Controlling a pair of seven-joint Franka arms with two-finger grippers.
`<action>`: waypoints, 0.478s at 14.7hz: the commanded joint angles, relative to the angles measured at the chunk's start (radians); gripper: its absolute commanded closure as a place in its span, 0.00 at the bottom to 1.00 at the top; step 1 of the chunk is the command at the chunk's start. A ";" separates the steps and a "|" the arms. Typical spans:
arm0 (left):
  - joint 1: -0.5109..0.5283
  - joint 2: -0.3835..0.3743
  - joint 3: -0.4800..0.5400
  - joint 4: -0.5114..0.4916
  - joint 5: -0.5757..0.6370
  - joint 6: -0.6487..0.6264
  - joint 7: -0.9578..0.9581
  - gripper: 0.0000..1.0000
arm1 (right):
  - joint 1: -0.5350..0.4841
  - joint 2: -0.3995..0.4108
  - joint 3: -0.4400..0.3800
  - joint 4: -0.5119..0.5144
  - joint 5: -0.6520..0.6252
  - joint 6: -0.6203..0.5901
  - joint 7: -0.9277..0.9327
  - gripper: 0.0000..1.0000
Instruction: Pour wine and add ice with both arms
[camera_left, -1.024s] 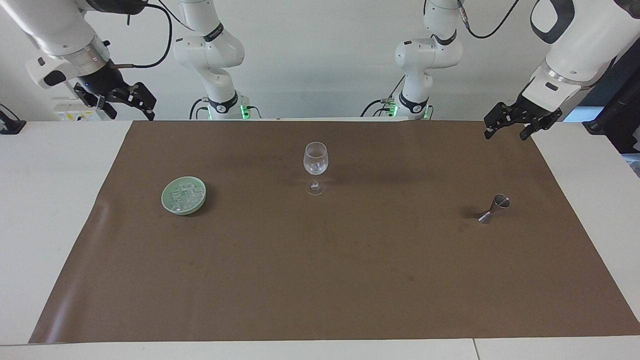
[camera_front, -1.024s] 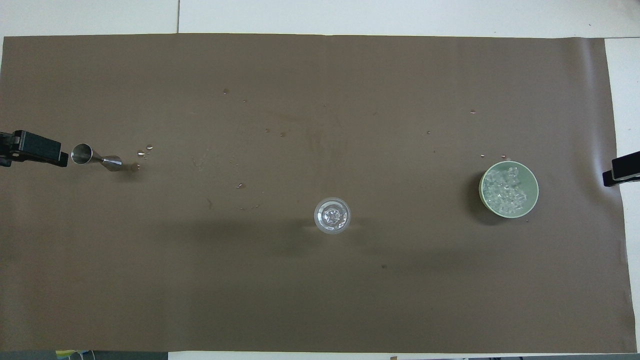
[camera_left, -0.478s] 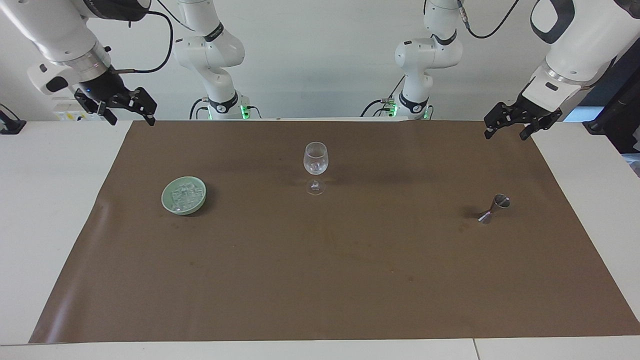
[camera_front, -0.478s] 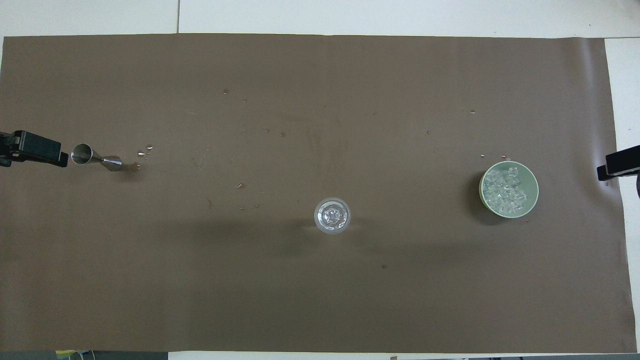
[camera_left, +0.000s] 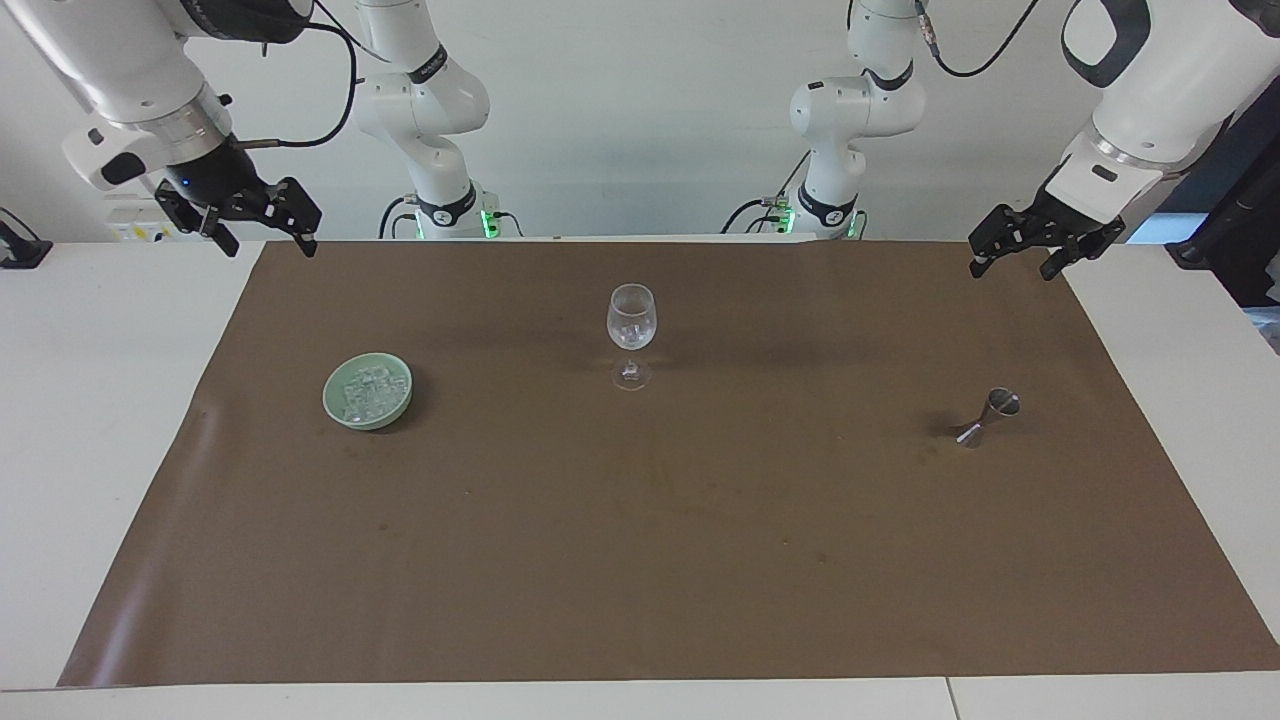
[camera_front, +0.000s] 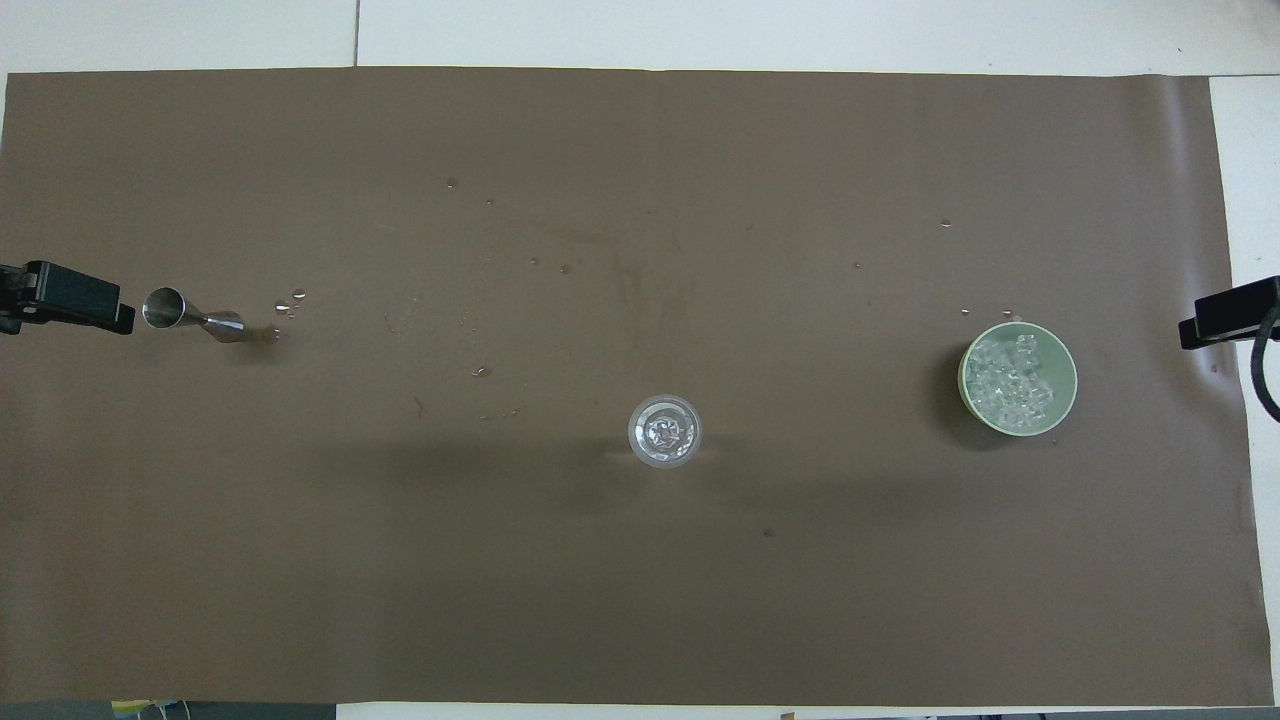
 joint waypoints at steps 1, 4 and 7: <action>-0.011 -0.008 0.014 -0.009 0.012 -0.017 0.004 0.00 | -0.033 -0.003 0.028 -0.019 -0.010 0.013 -0.024 0.00; -0.011 -0.020 0.014 -0.032 0.012 -0.018 0.016 0.00 | -0.048 -0.005 0.039 -0.020 -0.007 0.006 -0.024 0.00; -0.010 -0.020 0.014 -0.034 0.012 -0.008 0.017 0.00 | -0.050 -0.005 0.040 -0.020 -0.007 0.006 -0.024 0.00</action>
